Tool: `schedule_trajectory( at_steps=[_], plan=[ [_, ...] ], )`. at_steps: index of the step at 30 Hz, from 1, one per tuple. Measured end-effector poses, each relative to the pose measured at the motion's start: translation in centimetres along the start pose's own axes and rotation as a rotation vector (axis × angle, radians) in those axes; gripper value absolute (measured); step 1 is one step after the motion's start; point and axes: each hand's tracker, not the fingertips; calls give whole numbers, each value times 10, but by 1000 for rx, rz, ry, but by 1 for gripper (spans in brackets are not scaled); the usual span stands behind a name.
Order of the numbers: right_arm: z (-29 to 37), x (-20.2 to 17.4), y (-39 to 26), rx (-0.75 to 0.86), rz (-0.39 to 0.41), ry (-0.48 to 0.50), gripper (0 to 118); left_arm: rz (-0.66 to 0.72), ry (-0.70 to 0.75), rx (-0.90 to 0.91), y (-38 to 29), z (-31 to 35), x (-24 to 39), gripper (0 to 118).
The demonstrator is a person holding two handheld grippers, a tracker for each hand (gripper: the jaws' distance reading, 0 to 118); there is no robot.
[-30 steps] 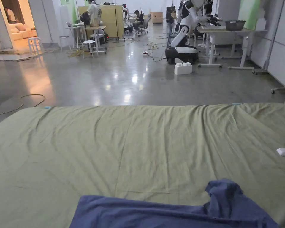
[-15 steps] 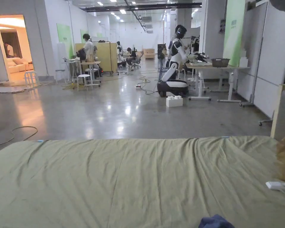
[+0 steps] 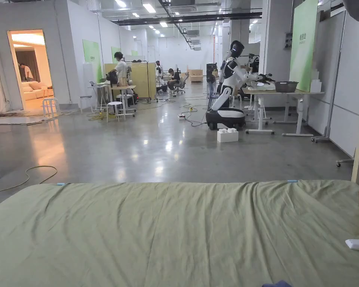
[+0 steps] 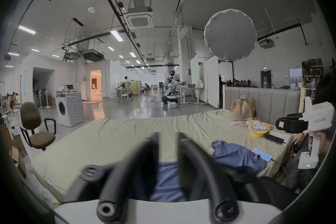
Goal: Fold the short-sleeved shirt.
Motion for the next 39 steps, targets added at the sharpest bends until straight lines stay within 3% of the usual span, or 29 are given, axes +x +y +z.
schedule_trajectory(
  at_steps=[1, 3, 4, 13, 17, 21, 24, 26, 27, 28, 30, 33, 34, 35, 37, 39],
  plan=[
    [2, -2, 3, 29, 24, 16, 3, -2, -3, 0, 0, 1, 2, 0],
    [0, -2, -2, -28, -45, 35, 0, 2, -11, -17, -10, 3, -3, 0],
    [1, -5, 1, 12, -17, 27, 0, 6, -8, -19, -10, 2, -4, 0],
    [-17, -1, -5, -10, -90, 45, 0, 107, -17, -100, -23, -27, -41, 0],
    [-25, 4, -24, -116, -120, 58, 0, 158, -64, -274, -57, -82, -60, 0],
    [-25, 9, -38, -170, -87, 69, 0, 246, -75, -434, -100, -181, -88, 2],
    [-26, 15, -43, -209, -107, 54, 0, 268, -88, -574, -137, -261, -105, 30],
    [-26, 19, -46, -228, -119, 36, 0, 211, -63, -657, -161, -307, -113, 70],
    [-26, 23, -48, -241, -140, 29, 0, 202, -25, -676, -170, -330, -116, 82],
    [-27, 27, -51, -260, -169, 25, 0, 226, 12, -710, -180, -349, -120, 84],
    [-25, 33, -56, -300, -215, 17, 0, 301, 64, -733, -198, -379, -127, 83],
    [-19, 42, -62, -346, -189, 21, 0, 278, 117, -812, -220, -406, -125, 78],
    [-16, 43, -64, -375, -176, 3, 0, 258, 136, -853, -226, -412, -124, 58],
    [-16, 46, -67, -397, -165, -14, 0, 289, 149, -895, -232, -415, -124, 44],
    [-16, 52, -73, -420, -178, -32, 0, 306, 163, -925, -241, -418, -115, 37],
    [-19, 57, -78, -436, -206, -41, 0, 221, 167, -865, -235, -416, -109, 15]
  ],
)
